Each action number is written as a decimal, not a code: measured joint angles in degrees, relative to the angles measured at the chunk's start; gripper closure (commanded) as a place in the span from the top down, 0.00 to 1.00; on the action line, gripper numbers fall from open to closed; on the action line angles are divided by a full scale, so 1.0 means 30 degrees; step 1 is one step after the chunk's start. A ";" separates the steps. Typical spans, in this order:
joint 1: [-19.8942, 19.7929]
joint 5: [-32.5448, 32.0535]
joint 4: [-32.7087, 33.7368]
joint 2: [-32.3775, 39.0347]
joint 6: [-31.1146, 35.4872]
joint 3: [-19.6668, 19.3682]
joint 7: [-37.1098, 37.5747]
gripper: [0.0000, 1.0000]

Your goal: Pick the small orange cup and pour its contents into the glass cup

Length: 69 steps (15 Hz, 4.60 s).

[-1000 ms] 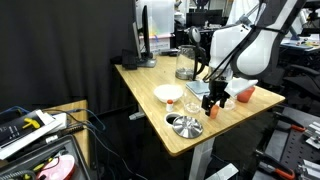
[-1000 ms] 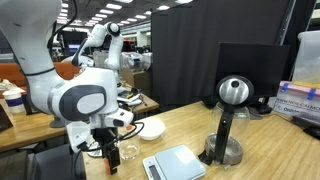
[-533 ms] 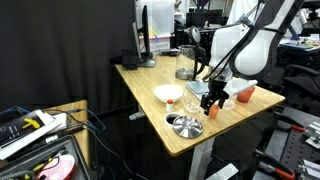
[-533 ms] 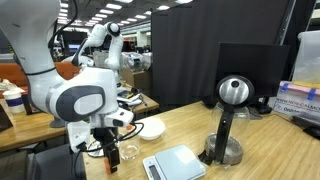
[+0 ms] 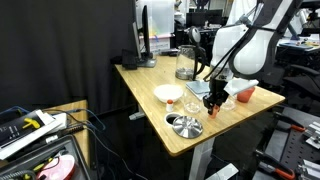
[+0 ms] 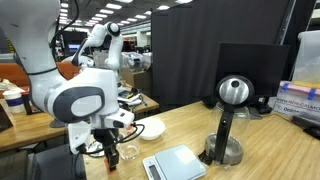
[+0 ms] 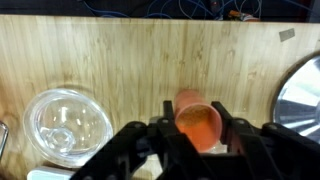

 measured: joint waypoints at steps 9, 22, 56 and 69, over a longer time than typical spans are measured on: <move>0.1615 -0.6760 -0.0432 -0.4792 -0.4385 -0.2799 0.1432 0.16; 0.0509 -0.8105 0.1567 -1.0084 -1.5076 0.3189 0.1258 0.41; 0.0501 -0.9505 0.8320 -0.3431 -2.1250 0.3285 -0.2615 0.16; 0.1568 -1.0899 1.1404 0.0400 -2.4173 0.3318 -0.3400 0.16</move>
